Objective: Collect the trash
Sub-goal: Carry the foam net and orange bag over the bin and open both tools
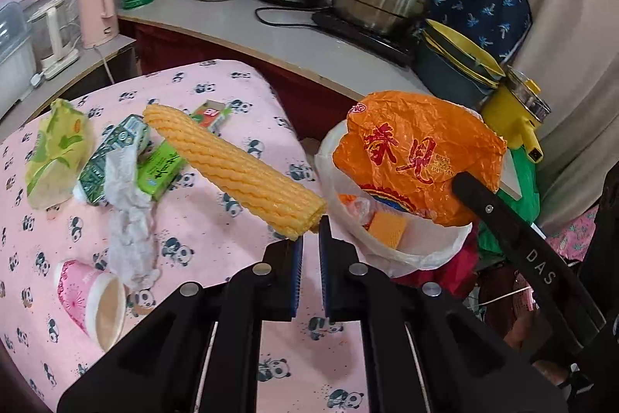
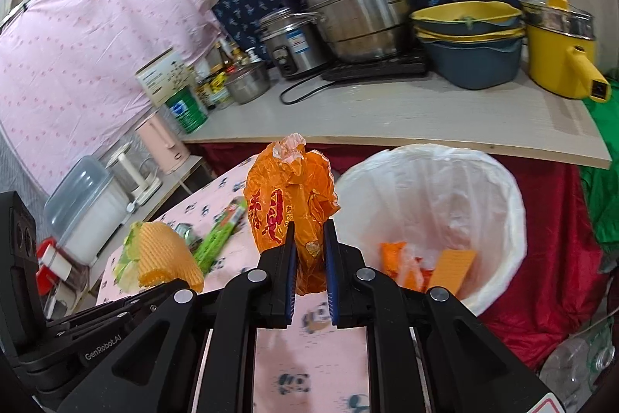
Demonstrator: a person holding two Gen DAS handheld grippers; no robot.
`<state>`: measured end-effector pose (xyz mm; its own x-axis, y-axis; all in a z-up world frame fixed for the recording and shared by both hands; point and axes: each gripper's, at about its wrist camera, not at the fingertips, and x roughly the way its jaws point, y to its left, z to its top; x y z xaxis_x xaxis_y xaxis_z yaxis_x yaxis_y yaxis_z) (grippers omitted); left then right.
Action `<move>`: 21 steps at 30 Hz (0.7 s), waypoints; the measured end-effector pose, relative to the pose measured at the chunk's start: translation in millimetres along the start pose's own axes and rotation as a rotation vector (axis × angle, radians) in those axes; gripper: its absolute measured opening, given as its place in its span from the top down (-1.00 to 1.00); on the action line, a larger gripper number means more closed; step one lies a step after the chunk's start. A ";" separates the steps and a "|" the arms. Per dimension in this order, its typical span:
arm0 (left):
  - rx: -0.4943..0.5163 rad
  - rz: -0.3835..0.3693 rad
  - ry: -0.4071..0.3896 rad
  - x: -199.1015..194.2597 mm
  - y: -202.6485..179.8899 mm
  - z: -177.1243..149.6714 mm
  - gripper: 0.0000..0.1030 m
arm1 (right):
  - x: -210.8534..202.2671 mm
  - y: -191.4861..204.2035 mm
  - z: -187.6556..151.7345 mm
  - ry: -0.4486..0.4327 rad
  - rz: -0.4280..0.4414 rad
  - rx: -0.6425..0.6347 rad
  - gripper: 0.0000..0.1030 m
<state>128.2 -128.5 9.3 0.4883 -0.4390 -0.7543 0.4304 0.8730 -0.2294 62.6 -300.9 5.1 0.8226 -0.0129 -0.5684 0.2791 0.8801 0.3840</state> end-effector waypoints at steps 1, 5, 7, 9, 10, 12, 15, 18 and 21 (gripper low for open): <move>0.014 -0.010 0.005 3.6 -6.3 0.8 0.85 | -2.0 -7.4 1.1 -0.005 -0.011 0.011 0.76; 0.082 -0.066 0.030 22.3 -37.4 5.2 0.84 | -8.3 -40.1 5.0 -0.023 -0.056 0.057 0.76; 0.118 -0.089 0.041 32.3 -54.1 6.9 0.84 | -11.6 -54.8 5.2 -0.031 -0.077 0.080 0.76; 0.145 -0.115 0.056 43.5 -67.6 8.3 0.84 | -14.0 -70.5 5.9 -0.037 -0.101 0.102 0.76; 0.152 -0.128 0.064 48.0 -72.7 8.4 0.84 | -14.9 -78.0 5.9 -0.040 -0.112 0.112 0.76; 0.166 -0.156 0.081 58.8 -83.5 9.6 0.84 | -16.3 -90.5 5.4 -0.042 -0.129 0.130 0.76; 0.184 -0.179 0.104 74.0 -96.4 11.4 0.83 | -15.5 -105.6 4.9 -0.044 -0.154 0.153 0.76; 0.194 -0.195 0.133 89.6 -104.7 12.9 0.82 | -13.8 -115.3 4.1 -0.042 -0.170 0.167 0.76; 0.194 -0.202 0.149 101.2 -106.3 13.6 0.80 | -10.0 -122.6 4.5 -0.039 -0.178 0.175 0.76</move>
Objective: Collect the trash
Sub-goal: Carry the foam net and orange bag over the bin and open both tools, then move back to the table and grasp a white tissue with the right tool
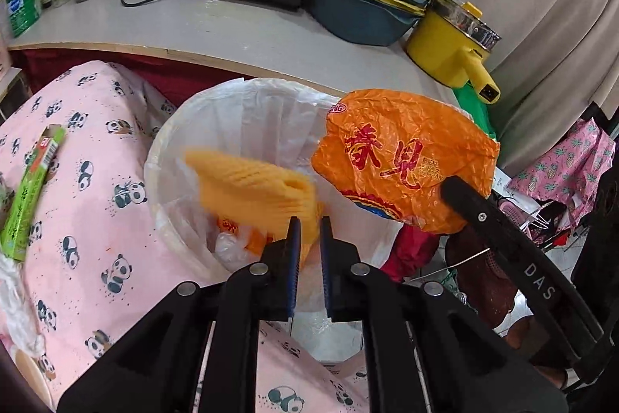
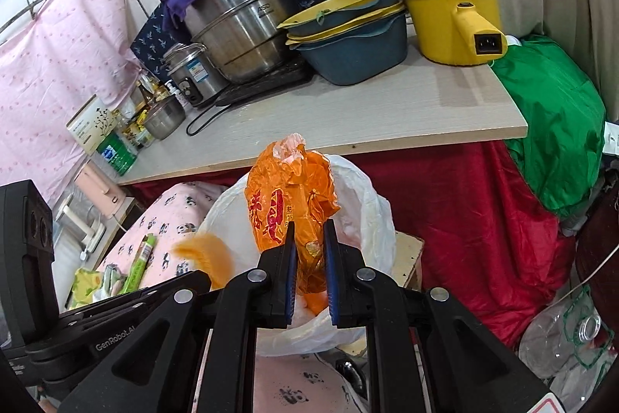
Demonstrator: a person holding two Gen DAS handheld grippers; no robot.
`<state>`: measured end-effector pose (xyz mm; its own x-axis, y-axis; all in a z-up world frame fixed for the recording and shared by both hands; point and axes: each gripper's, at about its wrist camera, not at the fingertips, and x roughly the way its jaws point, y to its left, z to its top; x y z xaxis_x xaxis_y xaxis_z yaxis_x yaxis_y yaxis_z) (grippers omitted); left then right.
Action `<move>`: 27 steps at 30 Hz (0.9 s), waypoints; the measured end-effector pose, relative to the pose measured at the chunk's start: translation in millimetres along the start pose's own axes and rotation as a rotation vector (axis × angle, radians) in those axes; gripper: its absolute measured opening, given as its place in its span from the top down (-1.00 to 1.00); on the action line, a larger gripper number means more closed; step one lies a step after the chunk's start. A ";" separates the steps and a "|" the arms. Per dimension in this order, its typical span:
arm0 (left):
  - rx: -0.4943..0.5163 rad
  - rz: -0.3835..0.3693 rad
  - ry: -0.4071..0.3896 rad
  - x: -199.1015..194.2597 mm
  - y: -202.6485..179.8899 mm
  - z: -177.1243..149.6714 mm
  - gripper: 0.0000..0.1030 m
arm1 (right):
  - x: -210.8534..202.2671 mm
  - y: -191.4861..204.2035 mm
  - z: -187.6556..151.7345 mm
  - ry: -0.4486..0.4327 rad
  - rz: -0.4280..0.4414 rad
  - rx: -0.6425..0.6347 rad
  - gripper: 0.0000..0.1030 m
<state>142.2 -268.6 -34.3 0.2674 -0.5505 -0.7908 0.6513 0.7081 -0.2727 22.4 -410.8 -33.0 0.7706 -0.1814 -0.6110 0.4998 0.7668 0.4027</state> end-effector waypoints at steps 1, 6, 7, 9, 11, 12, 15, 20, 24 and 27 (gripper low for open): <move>-0.002 -0.004 0.009 3.6 1.1 0.5 0.70 | 2.3 -1.4 0.4 0.002 -0.001 0.002 0.76; -0.018 0.023 -0.025 2.5 12.0 1.7 0.03 | 10.6 -2.8 1.8 0.008 -0.001 0.004 0.76; -0.020 0.030 -0.033 1.2 14.0 2.4 0.00 | 12.8 -2.7 2.3 0.011 0.001 0.004 0.76; -0.028 0.051 -0.042 -0.6 18.8 3.9 -0.03 | 16.5 0.0 2.2 0.016 0.004 0.000 0.75; -0.042 0.072 -0.048 -2.7 25.5 3.9 -0.07 | 21.0 3.9 2.3 0.021 0.008 -0.007 0.74; -0.051 0.086 -0.053 -4.2 29.2 3.3 -0.08 | 23.1 6.0 2.4 0.024 0.012 -0.012 0.71; -0.072 0.116 -0.066 -8.2 38.3 2.1 -0.11 | 29.5 13.9 2.3 0.030 0.019 -0.020 0.65; -0.104 0.158 -0.088 -18.1 52.6 -1.4 -0.19 | 33.5 27.7 1.0 0.032 0.034 -0.036 0.49; -0.129 0.197 -0.113 -31.1 64.6 -6.6 -0.29 | 30.5 40.7 0.2 0.027 0.041 -0.057 0.42; -0.143 0.230 -0.136 -44.8 73.6 -12.2 -0.29 | 27.4 52.3 -1.3 0.031 0.060 -0.075 0.41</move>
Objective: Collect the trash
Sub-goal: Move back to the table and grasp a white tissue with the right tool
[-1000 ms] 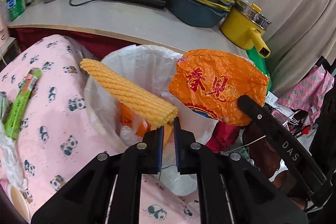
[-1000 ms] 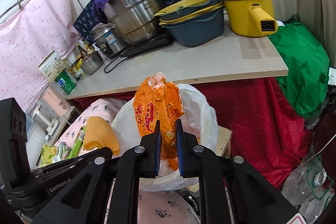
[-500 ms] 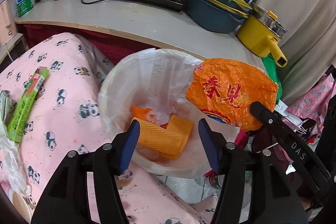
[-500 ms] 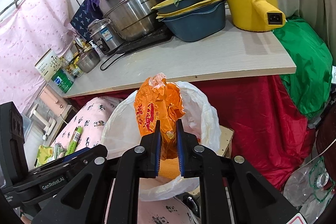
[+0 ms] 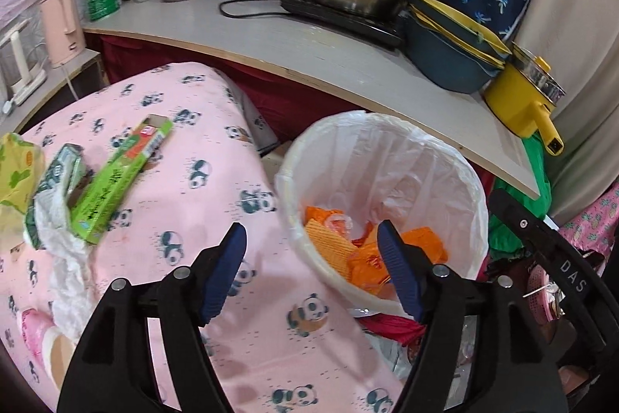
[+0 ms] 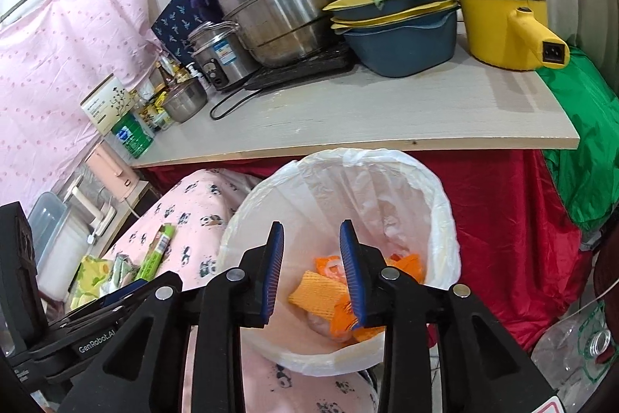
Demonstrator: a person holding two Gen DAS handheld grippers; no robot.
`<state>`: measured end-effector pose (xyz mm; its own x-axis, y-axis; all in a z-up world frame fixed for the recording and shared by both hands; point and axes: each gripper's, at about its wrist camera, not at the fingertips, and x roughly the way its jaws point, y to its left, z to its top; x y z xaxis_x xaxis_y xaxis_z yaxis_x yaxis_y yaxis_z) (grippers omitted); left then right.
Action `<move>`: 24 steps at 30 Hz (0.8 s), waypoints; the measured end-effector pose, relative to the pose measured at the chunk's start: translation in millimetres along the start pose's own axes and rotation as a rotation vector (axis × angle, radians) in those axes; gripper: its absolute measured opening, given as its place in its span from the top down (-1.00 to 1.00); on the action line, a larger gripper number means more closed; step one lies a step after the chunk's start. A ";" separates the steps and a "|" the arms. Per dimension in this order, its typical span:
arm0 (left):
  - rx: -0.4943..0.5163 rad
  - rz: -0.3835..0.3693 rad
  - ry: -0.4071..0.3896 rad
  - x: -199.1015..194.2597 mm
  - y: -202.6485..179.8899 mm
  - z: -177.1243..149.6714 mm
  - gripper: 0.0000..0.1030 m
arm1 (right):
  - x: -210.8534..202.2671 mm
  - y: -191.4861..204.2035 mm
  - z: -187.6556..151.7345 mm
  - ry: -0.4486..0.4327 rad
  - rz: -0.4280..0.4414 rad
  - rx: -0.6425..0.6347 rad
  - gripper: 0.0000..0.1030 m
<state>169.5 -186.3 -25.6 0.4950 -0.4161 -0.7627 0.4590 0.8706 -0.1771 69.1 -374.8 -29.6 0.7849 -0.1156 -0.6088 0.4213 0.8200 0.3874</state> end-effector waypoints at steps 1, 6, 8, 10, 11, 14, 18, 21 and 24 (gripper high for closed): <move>-0.006 0.009 -0.007 -4.1 4.1 -0.7 -0.30 | -0.6 4.0 -0.8 0.002 0.006 -0.007 0.41; -0.066 0.049 -0.035 -25.8 31.7 -8.5 -0.42 | -5.0 35.6 -9.0 0.019 0.048 -0.062 0.40; -0.092 0.068 -0.041 -34.8 45.2 -13.8 -0.42 | -6.6 48.5 -13.8 0.027 0.065 -0.081 0.39; -0.113 0.092 -0.045 -43.2 59.7 -19.5 -0.42 | -7.2 62.0 -19.3 0.038 0.082 -0.100 0.36; -0.127 0.108 -0.047 -47.9 68.0 -22.9 -0.43 | -7.4 70.7 -23.0 0.046 0.095 -0.112 0.34; -0.170 0.146 -0.049 -61.2 92.5 -33.3 -0.53 | -7.0 93.7 -33.3 0.068 0.123 -0.148 0.32; -0.215 0.197 -0.051 -78.1 123.8 -50.1 -0.55 | -6.9 124.2 -49.3 0.094 0.161 -0.198 0.22; -0.239 0.237 -0.045 -90.0 147.7 -64.8 -0.57 | -6.1 147.0 -62.4 0.117 0.191 -0.232 0.16; -0.274 0.270 -0.034 -98.9 170.0 -79.0 -0.58 | -2.3 170.3 -78.6 0.151 0.217 -0.266 0.16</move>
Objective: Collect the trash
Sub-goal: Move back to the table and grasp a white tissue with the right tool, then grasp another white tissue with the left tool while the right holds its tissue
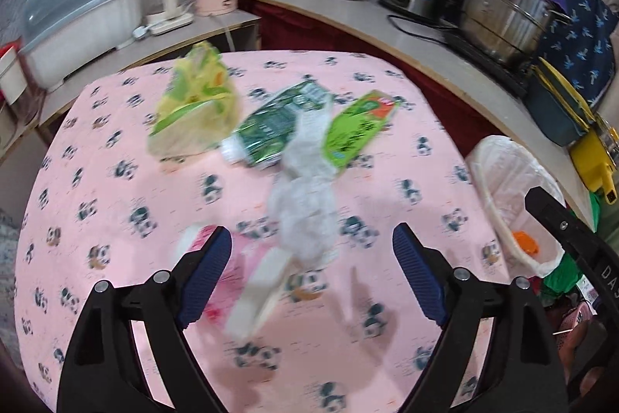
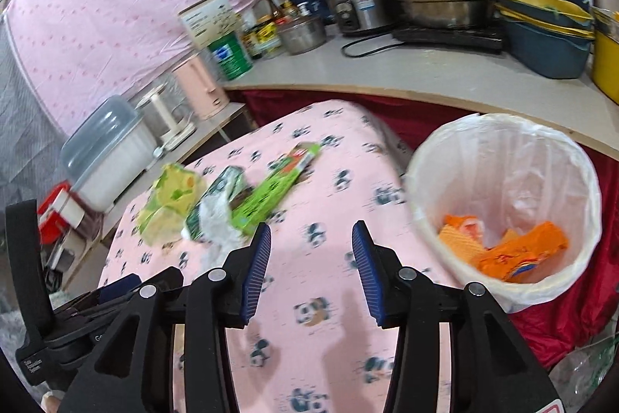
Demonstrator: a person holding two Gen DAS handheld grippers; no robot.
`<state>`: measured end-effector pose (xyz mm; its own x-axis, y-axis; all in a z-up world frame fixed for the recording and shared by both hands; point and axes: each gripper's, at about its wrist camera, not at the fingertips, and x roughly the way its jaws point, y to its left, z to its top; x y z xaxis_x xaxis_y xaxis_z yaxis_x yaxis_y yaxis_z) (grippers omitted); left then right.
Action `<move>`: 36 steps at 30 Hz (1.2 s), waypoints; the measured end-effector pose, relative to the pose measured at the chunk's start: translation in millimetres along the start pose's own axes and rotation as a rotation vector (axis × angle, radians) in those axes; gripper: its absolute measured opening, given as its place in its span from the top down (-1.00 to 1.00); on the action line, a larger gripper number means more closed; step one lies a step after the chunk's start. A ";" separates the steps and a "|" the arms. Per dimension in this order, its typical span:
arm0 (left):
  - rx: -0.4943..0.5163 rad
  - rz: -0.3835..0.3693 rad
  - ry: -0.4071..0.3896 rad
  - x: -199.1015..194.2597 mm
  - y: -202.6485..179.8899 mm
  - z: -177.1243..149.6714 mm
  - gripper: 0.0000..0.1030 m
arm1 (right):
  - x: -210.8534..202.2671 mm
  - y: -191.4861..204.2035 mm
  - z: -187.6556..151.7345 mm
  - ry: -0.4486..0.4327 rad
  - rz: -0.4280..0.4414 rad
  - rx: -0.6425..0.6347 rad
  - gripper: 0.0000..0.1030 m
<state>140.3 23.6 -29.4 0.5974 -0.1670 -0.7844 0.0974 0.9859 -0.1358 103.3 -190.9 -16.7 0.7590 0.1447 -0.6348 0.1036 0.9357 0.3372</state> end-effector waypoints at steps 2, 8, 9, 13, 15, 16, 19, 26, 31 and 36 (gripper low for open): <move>-0.016 0.022 0.011 -0.4 15.4 -4.8 -0.58 | 8.8 15.4 -6.2 0.028 0.019 -0.021 0.16; -0.070 0.060 0.031 -0.7 53.6 -15.9 -0.59 | 38.5 56.4 -24.5 0.109 0.062 -0.079 0.16; -0.076 0.069 0.032 -0.7 58.7 -17.6 -0.60 | 44.4 61.7 -27.3 0.122 0.067 -0.089 0.16; -0.116 0.095 0.042 2.6 79.0 -22.5 -0.62 | 63.7 81.3 -38.7 0.167 0.082 -0.127 0.16; -0.135 0.098 0.050 4.4 86.7 -23.0 -0.62 | 73.5 88.0 -43.0 0.186 0.086 -0.140 0.16; -0.140 0.101 0.052 5.3 90.5 -23.3 -0.62 | 78.3 90.7 -44.5 0.194 0.087 -0.144 0.16; -0.149 0.106 0.056 6.8 98.4 -24.1 -0.62 | 92.8 96.1 -48.9 0.218 0.087 -0.150 0.16; -0.160 0.101 0.066 13.3 105.7 -23.6 -0.62 | 124.5 99.9 -54.1 0.265 0.069 -0.157 0.16; -0.154 0.095 0.069 17.4 103.6 -20.2 -0.62 | 135.9 95.7 -60.4 0.297 0.067 -0.161 0.60; -0.142 0.088 0.064 19.2 97.1 -15.6 -0.62 | 123.5 85.2 -58.7 0.275 0.077 -0.152 0.79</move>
<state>148.8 116.1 -67.0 0.5460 -0.0843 -0.8335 -0.0693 0.9870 -0.1452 168.1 -74.5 -107.1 0.5569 0.2787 -0.7824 -0.0598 0.9530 0.2969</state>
